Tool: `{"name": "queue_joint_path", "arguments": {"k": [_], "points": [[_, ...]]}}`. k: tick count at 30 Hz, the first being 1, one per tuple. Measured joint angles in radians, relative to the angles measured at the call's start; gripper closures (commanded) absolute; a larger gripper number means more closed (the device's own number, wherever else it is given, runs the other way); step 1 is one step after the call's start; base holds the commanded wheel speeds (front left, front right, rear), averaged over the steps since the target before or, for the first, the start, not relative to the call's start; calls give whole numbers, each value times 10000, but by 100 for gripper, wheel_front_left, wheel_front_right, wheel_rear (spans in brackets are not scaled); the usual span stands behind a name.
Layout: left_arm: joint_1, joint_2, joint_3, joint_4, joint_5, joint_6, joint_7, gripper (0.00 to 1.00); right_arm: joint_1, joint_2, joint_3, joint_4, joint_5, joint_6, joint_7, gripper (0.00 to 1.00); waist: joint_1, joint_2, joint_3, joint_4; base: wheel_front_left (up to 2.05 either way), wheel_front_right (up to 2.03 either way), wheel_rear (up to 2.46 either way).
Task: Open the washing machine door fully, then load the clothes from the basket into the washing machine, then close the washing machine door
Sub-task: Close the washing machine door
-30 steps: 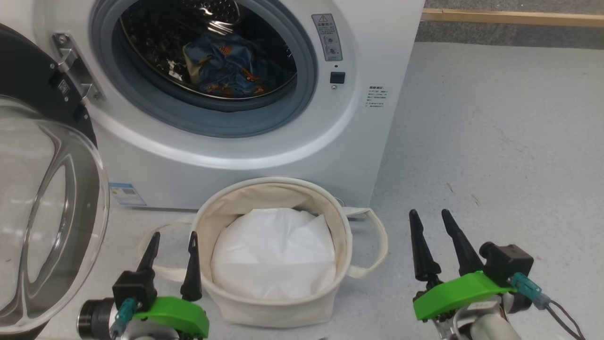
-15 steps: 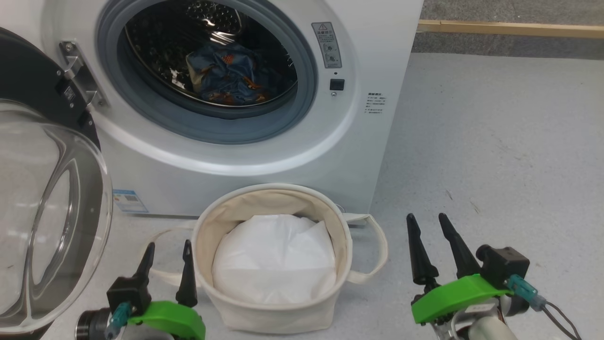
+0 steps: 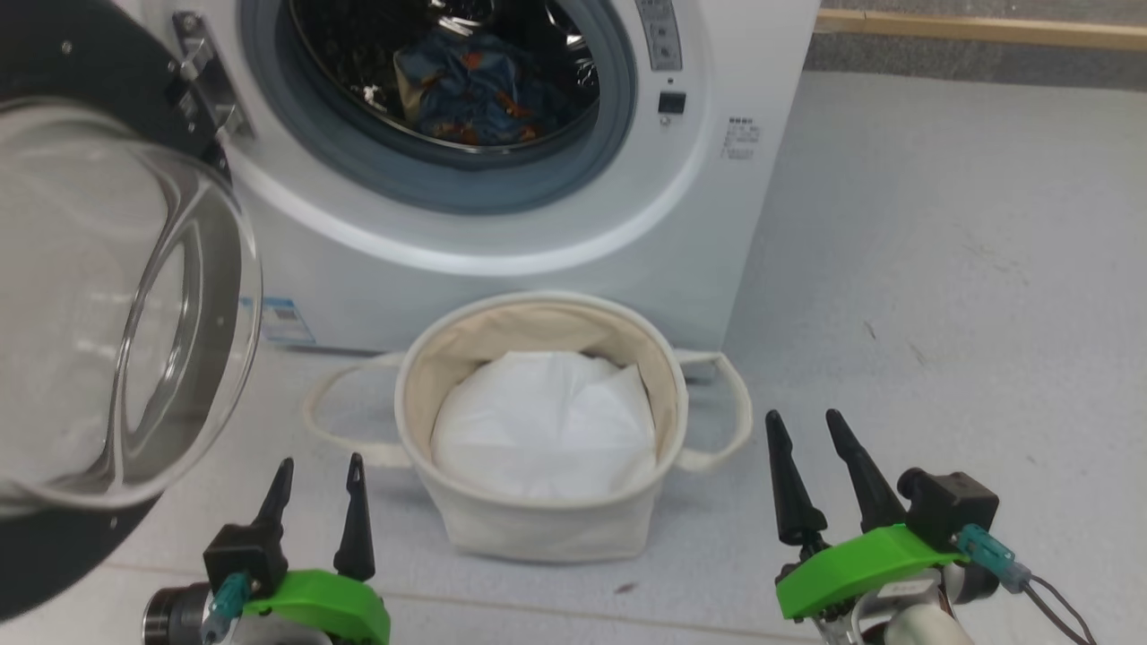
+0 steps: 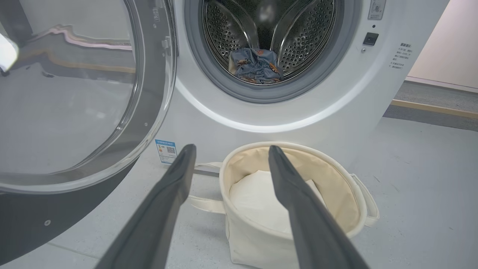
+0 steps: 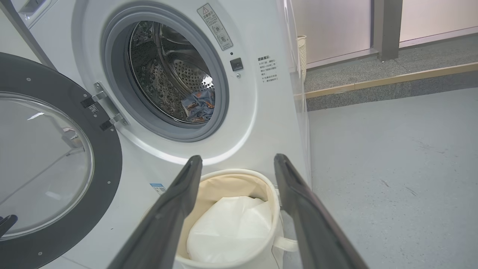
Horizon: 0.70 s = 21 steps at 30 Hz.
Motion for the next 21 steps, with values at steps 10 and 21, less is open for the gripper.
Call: {"name": "queue_joint_path", "arguments": {"k": [10, 21], "points": [[-5, -2, -27, -81, 403, 4, 0, 0, -1, 0, -58, 33, -2, 0, 0, 0, 0, 0, 178, 183, -153, 164, -11], [-15, -2, -203, -299, 385, 21, 0, 0, -2, 0, -111, -69, -6, 0, 0, 0, 0, 0, 278, 613, -31, 31, 0]]}}
